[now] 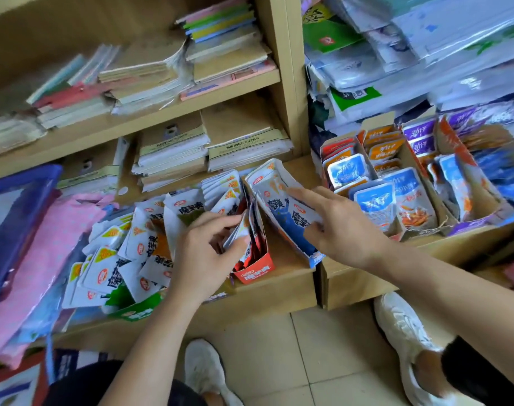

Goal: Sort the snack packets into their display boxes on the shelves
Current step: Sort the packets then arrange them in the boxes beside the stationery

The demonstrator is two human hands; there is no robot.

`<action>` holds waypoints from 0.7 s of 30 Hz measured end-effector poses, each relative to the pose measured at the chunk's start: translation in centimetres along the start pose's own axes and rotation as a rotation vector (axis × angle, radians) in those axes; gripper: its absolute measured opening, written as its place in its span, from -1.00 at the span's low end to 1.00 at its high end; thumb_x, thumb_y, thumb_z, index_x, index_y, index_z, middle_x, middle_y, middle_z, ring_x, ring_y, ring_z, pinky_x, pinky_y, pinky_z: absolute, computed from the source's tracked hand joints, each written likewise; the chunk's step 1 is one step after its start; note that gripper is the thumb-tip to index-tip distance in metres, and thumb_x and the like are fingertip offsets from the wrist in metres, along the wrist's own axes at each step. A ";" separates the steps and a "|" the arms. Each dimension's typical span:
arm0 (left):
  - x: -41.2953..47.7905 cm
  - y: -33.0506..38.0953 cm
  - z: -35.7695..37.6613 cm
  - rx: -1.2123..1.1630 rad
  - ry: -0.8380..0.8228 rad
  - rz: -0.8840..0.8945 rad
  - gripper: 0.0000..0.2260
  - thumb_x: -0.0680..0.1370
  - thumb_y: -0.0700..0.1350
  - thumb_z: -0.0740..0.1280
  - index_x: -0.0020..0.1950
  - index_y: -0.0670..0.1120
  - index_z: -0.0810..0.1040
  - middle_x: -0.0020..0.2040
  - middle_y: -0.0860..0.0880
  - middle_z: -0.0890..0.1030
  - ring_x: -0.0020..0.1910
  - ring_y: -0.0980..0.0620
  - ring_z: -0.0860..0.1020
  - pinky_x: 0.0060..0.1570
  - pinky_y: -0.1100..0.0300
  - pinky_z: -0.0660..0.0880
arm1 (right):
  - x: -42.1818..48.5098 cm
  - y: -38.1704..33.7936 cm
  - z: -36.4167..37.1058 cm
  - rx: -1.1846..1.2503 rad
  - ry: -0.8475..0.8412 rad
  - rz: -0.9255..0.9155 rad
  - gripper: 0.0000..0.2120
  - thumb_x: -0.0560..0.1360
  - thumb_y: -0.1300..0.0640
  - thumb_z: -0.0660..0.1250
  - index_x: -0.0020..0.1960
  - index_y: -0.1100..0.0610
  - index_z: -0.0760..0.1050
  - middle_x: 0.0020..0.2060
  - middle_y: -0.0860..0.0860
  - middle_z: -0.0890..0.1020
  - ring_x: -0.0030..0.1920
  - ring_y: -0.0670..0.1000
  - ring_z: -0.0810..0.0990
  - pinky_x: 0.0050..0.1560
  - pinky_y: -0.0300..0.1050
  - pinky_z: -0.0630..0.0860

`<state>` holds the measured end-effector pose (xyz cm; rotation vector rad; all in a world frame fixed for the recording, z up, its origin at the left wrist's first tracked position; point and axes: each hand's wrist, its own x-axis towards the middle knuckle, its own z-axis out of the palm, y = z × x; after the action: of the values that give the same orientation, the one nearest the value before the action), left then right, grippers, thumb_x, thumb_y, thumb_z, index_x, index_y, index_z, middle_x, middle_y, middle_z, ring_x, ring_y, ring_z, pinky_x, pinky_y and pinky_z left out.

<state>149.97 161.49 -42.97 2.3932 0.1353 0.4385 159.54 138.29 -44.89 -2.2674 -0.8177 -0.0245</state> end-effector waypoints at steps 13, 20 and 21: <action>8.6 4.6 2.4 0.649 -0.333 0.228 -0.50 0.65 0.08 0.21 0.59 0.09 0.26 0.53 0.14 0.35 0.42 0.00 0.24 0.40 -0.03 0.23 | -0.7 0.7 0.2 -0.005 0.111 0.063 -0.52 0.47 0.19 0.41 0.36 0.04 0.41 0.19 0.00 0.58 0.10 0.08 0.64 -0.15 -0.06 0.68; 9.2 3.7 2.9 0.503 -0.476 0.293 -0.59 0.61 -0.21 0.19 0.27 0.26 0.56 0.32 0.29 0.45 0.35 0.05 0.18 0.11 0.13 -0.02 | 1.1 0.8 0.8 0.051 0.156 0.080 -0.34 0.47 0.09 0.51 0.46 -0.08 0.28 0.18 -0.03 0.59 0.08 0.01 0.64 -0.04 -0.05 0.67; 9.1 3.4 2.7 0.443 -0.462 0.278 -0.58 0.60 -0.23 0.21 0.25 0.27 0.57 0.26 0.27 0.47 0.34 0.09 0.21 0.11 0.16 -0.01 | 1.6 0.8 0.8 0.025 0.145 0.074 -0.28 0.46 0.09 0.51 0.51 -0.12 0.22 0.18 -0.02 0.59 0.07 0.03 0.65 -0.05 0.00 0.67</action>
<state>159.42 159.16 -40.15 2.8945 -0.3463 -0.0412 161.09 139.25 -45.63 -2.2410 -0.6545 -0.1415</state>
